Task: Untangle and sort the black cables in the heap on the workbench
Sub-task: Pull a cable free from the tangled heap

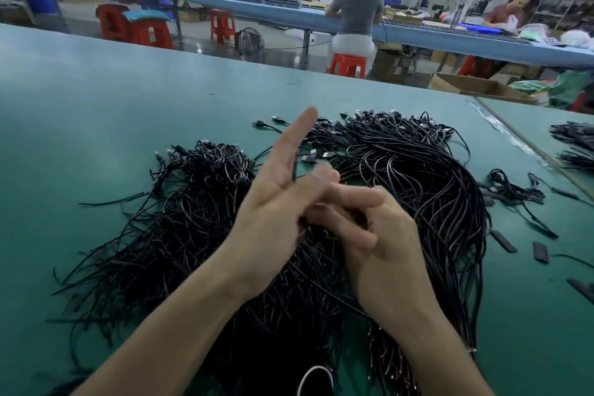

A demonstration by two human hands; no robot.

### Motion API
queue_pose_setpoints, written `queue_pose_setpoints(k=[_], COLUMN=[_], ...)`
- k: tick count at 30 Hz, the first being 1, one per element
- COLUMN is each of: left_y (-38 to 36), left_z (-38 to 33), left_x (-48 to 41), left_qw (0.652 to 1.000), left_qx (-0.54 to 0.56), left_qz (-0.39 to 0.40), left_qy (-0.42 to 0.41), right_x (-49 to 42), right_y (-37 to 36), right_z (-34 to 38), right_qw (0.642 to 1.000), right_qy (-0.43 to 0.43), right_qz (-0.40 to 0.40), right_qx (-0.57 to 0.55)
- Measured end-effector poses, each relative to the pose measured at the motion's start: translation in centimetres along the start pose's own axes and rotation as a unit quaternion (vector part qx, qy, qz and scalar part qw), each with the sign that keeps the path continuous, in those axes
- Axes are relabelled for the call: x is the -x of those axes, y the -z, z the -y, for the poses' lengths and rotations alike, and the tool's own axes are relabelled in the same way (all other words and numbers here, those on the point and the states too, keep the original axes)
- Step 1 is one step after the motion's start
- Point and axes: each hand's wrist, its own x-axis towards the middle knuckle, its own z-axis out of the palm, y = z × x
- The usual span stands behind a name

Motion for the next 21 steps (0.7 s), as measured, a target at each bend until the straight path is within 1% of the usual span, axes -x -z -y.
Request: queue_pose_setpoints(k=[2,4,6,7,9,10,11,13,15,17,19,20,21], left_y=[-0.7,-0.8,-0.5,-0.3,0.0,0.1,0.1,0.0,0.4,0.8,1.3,1.6,1.9], left_z=[0.4,1.1,1.5,1.5,1.5,1.6,1.8,1.9,2.2,2.3,2.2,2.2,2.2], left_x=[0.0,0.1,0.0,-0.1,-0.2,-0.2,-0.2,-0.2,-0.3,-0.3,-0.2,-0.1,-0.1], left_qw=[0.995,0.977,0.945,0.935,0.942,0.948,0.953,0.959,0.954,0.941,0.933,0.932,0.932], left_qx=[-0.091,-0.200,-0.308,-0.328,-0.301,-0.281,-0.267,-0.254,-0.282,-0.322,-0.340,-0.337,-0.335], left_qz=[-0.013,-0.051,-0.110,-0.131,-0.130,-0.117,-0.106,-0.097,-0.099,-0.105,-0.117,-0.124,-0.130], left_qy=[-0.030,-0.047,-0.029,0.003,0.074,0.091,0.094,0.072,0.034,0.014,0.021,0.036,0.054], right_x=[-0.1,-0.3,-0.5,-0.5,-0.6,-0.6,-0.6,-0.6,-0.5,-0.5,-0.3,-0.3,-0.2], right_y=[0.3,0.6,1.0,1.2,1.3,1.3,1.2,0.9,0.4,-0.1,-0.4,-0.5,-0.4], right_z=[-0.1,-0.2,-0.4,-0.4,-0.3,-0.3,-0.4,-0.6,-0.7,-0.7,-0.5,-0.5,-0.5], right_qw=[1.000,0.999,0.996,0.995,0.994,0.993,0.992,0.987,0.979,0.966,0.947,0.943,0.947], right_qy=[0.011,-0.006,-0.031,-0.037,-0.039,-0.046,-0.058,-0.090,-0.125,-0.169,-0.215,-0.225,-0.221], right_qz=[-0.018,-0.051,-0.079,-0.089,-0.101,-0.104,-0.107,-0.114,-0.116,-0.116,-0.115,-0.116,-0.113], right_qx=[0.015,0.013,-0.013,-0.020,-0.027,-0.033,-0.042,-0.068,-0.108,-0.158,-0.208,-0.216,-0.203])
